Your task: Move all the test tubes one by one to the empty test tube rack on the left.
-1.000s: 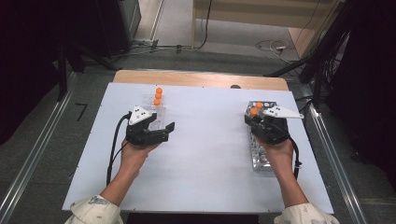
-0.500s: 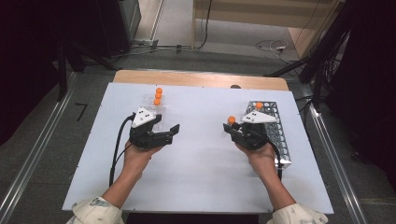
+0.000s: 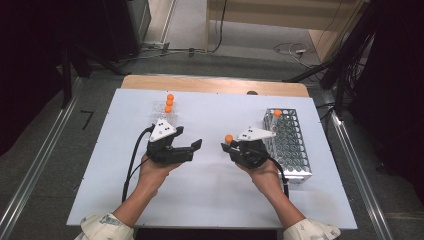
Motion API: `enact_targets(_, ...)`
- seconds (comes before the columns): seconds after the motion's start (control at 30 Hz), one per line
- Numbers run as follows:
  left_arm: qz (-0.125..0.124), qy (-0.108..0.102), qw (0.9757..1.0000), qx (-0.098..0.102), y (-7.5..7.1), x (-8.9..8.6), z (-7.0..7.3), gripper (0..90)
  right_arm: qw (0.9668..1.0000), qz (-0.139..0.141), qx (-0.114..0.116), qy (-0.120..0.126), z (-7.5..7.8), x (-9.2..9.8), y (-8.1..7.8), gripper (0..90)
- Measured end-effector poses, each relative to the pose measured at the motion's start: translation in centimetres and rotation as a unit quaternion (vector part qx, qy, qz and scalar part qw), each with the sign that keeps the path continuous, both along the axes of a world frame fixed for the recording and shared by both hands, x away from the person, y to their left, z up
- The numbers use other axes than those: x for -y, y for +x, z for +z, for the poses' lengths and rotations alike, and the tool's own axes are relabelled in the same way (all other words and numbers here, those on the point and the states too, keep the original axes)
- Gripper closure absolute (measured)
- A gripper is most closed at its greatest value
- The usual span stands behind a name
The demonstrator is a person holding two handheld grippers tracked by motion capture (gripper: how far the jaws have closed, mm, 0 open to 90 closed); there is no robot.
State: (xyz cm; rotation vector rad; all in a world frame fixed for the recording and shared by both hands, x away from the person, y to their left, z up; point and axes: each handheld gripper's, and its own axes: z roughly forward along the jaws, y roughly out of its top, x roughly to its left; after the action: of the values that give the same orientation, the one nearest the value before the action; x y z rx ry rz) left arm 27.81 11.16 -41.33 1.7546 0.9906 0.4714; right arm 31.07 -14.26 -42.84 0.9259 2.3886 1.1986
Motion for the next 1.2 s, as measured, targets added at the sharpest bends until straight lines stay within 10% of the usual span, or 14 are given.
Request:
enact_targets(0.63,-0.088,0.015,0.996,-0.008,-1.1,3.0,-0.8,41.1,0.9979,0.061,-0.012,-0.019,-1.1,-3.3,-2.0,71.8)
enact_targets(1.2,-0.1,0.031,0.9945,0.002,-1.3,3.5,-1.3,68.9,0.9967,0.078,-0.017,-0.016,-1.0,-3.7,-2.5,71.7)
